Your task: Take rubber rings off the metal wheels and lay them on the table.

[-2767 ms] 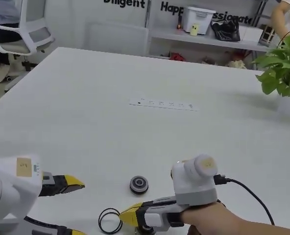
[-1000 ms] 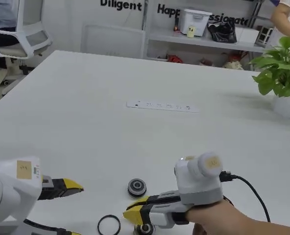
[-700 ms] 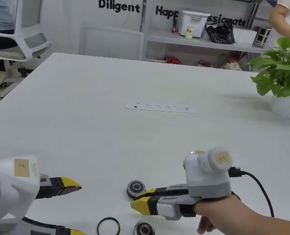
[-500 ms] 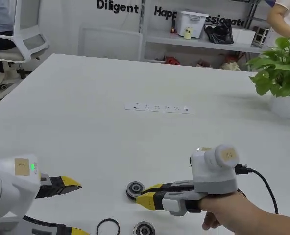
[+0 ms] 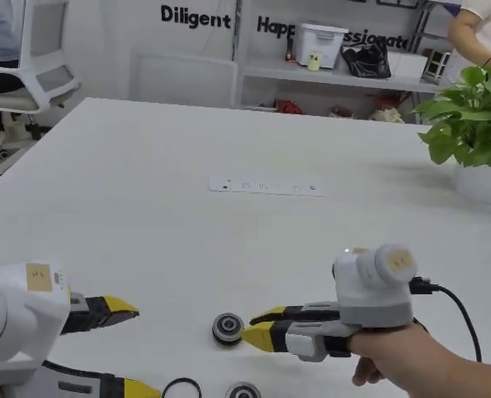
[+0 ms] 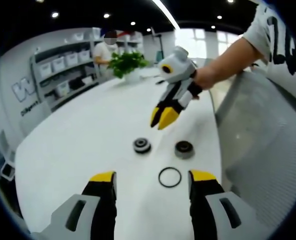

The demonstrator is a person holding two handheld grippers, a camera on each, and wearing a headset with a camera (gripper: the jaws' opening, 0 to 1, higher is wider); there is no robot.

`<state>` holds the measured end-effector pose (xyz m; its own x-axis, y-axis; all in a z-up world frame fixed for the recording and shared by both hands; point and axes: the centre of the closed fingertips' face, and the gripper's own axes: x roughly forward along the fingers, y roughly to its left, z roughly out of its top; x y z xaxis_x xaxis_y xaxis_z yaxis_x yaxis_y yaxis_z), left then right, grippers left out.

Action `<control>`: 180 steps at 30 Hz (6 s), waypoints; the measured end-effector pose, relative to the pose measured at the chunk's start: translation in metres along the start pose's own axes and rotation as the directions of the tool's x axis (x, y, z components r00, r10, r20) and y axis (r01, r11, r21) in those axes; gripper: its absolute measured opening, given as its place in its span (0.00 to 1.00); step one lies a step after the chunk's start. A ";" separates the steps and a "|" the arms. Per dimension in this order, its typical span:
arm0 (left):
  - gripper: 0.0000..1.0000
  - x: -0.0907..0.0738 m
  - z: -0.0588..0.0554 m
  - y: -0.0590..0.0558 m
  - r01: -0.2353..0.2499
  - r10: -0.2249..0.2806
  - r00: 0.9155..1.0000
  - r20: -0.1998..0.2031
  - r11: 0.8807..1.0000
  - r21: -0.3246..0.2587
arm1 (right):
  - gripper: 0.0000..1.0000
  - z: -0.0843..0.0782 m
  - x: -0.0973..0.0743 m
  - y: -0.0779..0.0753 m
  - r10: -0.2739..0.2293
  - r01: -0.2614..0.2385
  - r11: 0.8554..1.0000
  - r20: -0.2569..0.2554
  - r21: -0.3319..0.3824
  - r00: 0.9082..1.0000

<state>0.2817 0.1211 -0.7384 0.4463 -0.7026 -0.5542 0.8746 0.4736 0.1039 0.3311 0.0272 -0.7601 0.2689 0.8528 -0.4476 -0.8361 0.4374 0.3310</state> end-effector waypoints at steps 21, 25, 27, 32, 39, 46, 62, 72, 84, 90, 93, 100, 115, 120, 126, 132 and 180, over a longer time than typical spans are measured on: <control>0.58 0.010 0.006 0.014 -0.006 0.006 1.000 -0.002 1.000 -0.004 | 0.19 -0.002 -0.005 -0.009 -0.030 0.029 0.998 -0.019 -0.061 0.999; 0.58 0.012 0.008 0.018 -0.011 0.011 1.000 0.000 1.000 -0.003 | 0.20 -0.001 -0.006 -0.012 -0.038 0.036 0.996 -0.016 -0.078 0.999; 0.58 0.013 0.008 0.020 -0.012 0.012 1.000 0.000 1.000 -0.003 | 0.20 -0.001 -0.006 -0.013 -0.042 0.040 0.995 -0.014 -0.090 0.999; 0.58 0.016 0.009 0.025 -0.016 0.016 1.000 0.000 1.000 -0.003 | 0.22 0.000 -0.005 -0.016 -0.047 0.045 0.993 -0.013 -0.107 0.999; 0.58 0.021 0.009 0.031 -0.020 0.020 1.000 0.001 1.000 -0.005 | 0.22 -0.001 -0.002 -0.019 -0.052 0.049 0.991 -0.016 -0.125 0.999; 0.58 0.025 0.014 0.040 -0.030 0.030 0.999 0.011 1.000 -0.008 | 0.22 -0.001 -0.001 -0.022 -0.057 0.055 0.990 -0.015 -0.134 0.998; 0.57 0.039 0.018 0.048 -0.019 0.019 1.000 0.013 1.000 -0.012 | 0.22 -0.003 0.002 -0.031 -0.071 0.067 0.986 -0.017 -0.152 0.997; 0.56 0.050 0.017 0.048 0.001 -0.001 1.000 0.007 1.000 -0.015 | 0.22 -0.008 0.005 -0.033 -0.067 0.061 0.984 -0.031 -0.166 0.997; 0.55 0.065 0.016 0.044 0.033 -0.033 0.999 0.004 0.999 -0.030 | 0.23 -0.016 0.012 -0.033 -0.051 0.041 0.982 -0.054 -0.187 0.997; 0.52 0.073 0.018 0.042 0.048 -0.048 0.999 0.011 0.998 -0.037 | 0.24 -0.017 0.016 -0.029 -0.041 0.027 0.977 -0.061 -0.209 0.997; 0.51 0.077 0.020 0.041 0.055 -0.054 0.998 0.017 0.998 -0.042 | 0.25 -0.020 0.018 -0.028 -0.039 0.024 0.976 -0.066 -0.218 0.997; 0.49 0.087 0.021 0.041 0.071 -0.069 0.997 0.028 0.995 -0.066 | 0.26 -0.021 0.019 -0.031 -0.041 0.026 0.976 -0.065 -0.218 0.997; 0.38 0.105 0.020 0.032 0.115 -0.114 0.993 0.025 0.991 -0.074 | 0.27 -0.021 0.018 -0.038 -0.053 0.043 0.980 -0.047 -0.196 0.997; 0.35 0.109 0.019 0.029 0.125 -0.124 0.992 0.017 0.989 -0.076 | 0.27 -0.022 0.018 -0.037 -0.053 0.043 0.980 -0.047 -0.196 0.998; 0.30 0.115 0.019 0.025 0.135 -0.134 0.991 0.015 0.988 -0.080 | 0.27 -0.023 0.018 -0.036 -0.052 0.041 0.980 -0.049 -0.196 0.997; 0.25 0.119 0.016 0.025 0.141 -0.140 0.990 0.011 0.987 -0.082 | 0.27 -0.024 0.019 -0.036 -0.050 0.039 0.979 -0.051 -0.198 0.997; 0.14 0.124 0.016 0.025 0.086 -0.085 0.996 0.023 0.993 -0.075 | 0.22 -0.024 0.035 -0.032 -0.025 0.012 0.979 -0.062 -0.203 0.998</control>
<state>0.3618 0.0369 -0.7915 0.3749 -0.7522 -0.5419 0.8931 0.4498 -0.0065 0.3554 0.0365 -0.8062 0.2597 0.8222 -0.5065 -0.9125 0.3806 0.1498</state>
